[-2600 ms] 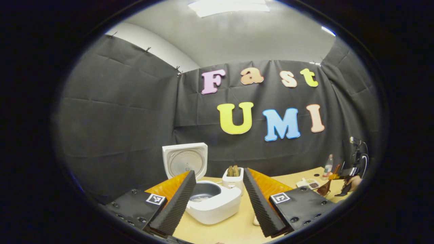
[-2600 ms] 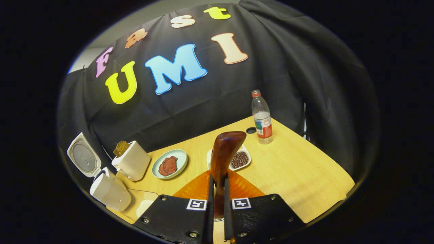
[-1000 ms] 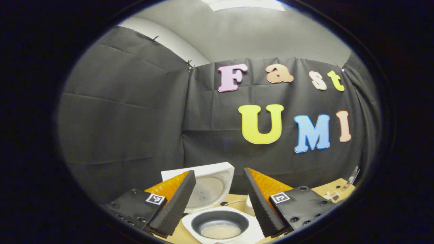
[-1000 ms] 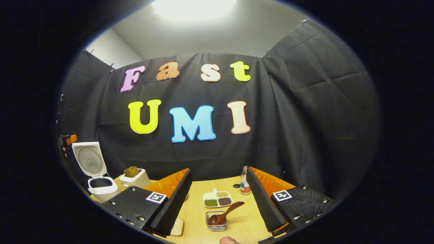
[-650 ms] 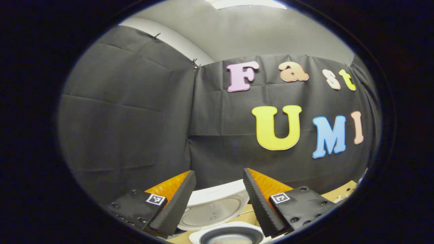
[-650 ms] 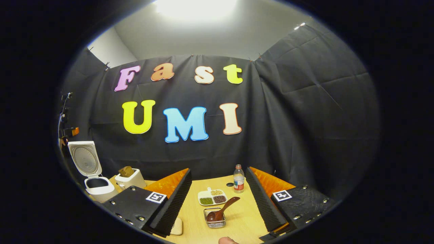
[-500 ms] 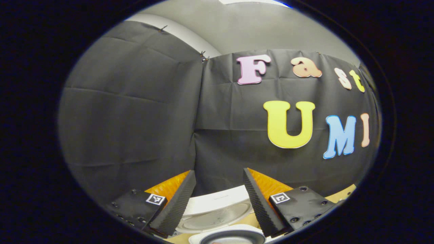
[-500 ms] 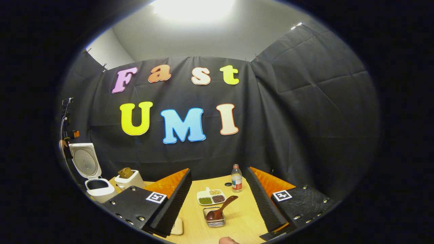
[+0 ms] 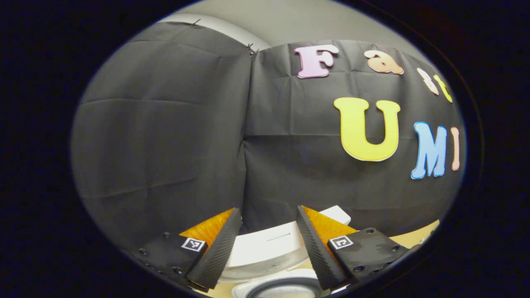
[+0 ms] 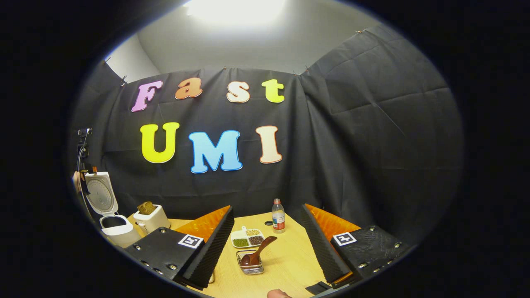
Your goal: Close the left gripper, press the button to open the rice cooker; take a wooden spoon from the chopstick holder with the right hand, scoop a spoonful of rice and pour it into the rice cooker, then put the wooden spoon back into the chopstick holder.
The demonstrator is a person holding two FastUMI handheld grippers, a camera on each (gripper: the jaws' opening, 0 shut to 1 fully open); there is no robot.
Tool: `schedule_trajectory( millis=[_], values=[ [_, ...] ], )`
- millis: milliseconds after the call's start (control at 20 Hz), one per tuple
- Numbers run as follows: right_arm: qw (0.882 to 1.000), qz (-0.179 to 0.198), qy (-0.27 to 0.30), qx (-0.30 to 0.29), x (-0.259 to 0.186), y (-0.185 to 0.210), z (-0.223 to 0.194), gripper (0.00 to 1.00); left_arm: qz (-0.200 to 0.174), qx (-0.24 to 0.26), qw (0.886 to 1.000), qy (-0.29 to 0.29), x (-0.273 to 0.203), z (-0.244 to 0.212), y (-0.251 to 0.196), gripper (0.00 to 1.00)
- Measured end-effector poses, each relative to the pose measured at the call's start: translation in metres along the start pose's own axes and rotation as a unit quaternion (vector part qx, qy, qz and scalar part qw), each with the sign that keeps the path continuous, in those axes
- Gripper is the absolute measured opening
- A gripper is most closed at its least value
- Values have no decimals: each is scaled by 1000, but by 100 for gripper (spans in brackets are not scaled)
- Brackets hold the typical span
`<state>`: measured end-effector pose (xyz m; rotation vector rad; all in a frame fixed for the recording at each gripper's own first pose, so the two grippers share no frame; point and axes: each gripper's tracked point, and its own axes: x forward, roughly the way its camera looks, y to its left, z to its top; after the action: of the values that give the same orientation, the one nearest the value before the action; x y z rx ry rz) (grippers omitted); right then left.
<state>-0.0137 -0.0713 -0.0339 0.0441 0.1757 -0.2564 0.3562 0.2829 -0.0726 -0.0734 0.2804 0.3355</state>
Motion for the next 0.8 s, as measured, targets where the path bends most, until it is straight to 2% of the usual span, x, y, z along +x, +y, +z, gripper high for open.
schedule_trajectory(
  millis=[50, 100, 250, 350, 550, 650, 800],
  values=[
    [1000, 3, 0, -2, 2, -2, 0, 98, 0, 8, 1000, 6, -2, -3, -1, 97],
    [1000, 6, 0, -3, 3, -4, 0, 98, -3, 14, 1000, 2, -5, -3, -4, 94],
    [1000, 16, 0, -6, 10, -13, 0, 98, -9, 26, 1000, 2, -21, -7, -14, 99],
    [1000, 20, 1, -9, 13, -23, 2, 98, -12, 29, 1000, -1, -34, -11, -19, 93],
    [999, 33, -6, -6, 23, -35, 9, 98, -17, 40, 999, 3, -60, -23, -34, 94],
    [999, 38, -7, -10, 27, -42, 11, 98, -21, 44, 999, 6, -75, -31, -41, 99],
    [999, 47, -15, -12, 30, -52, 17, 98, -29, 41, 999, 14, -97, -47, -53, 98]
  ],
)
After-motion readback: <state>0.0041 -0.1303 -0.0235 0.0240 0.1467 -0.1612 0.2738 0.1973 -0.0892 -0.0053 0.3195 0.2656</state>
